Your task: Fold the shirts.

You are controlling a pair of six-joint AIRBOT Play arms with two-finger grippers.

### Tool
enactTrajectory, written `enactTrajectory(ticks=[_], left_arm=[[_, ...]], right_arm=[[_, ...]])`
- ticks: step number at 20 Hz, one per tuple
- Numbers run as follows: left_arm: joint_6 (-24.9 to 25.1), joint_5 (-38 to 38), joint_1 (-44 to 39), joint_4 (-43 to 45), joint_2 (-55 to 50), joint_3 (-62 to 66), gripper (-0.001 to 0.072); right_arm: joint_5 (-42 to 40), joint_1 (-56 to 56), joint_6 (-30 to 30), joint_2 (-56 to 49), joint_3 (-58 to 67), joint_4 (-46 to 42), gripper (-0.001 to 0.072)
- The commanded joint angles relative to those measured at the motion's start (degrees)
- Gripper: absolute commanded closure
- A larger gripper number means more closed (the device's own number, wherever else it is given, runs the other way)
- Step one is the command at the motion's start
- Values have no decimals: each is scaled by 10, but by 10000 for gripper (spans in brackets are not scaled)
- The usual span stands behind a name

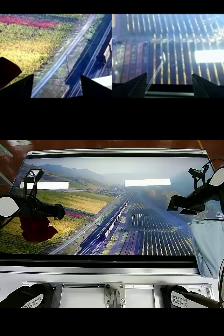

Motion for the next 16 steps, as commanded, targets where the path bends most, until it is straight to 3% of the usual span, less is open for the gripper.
enactTrajectory(ticks=[1,16], left_arm=[[0,0,0,0,0,0,35],[0,26,0,0,0,0,35]], right_arm=[[0,0,0,0,0,0,38],[-14,0,0,0,0,1,38]])
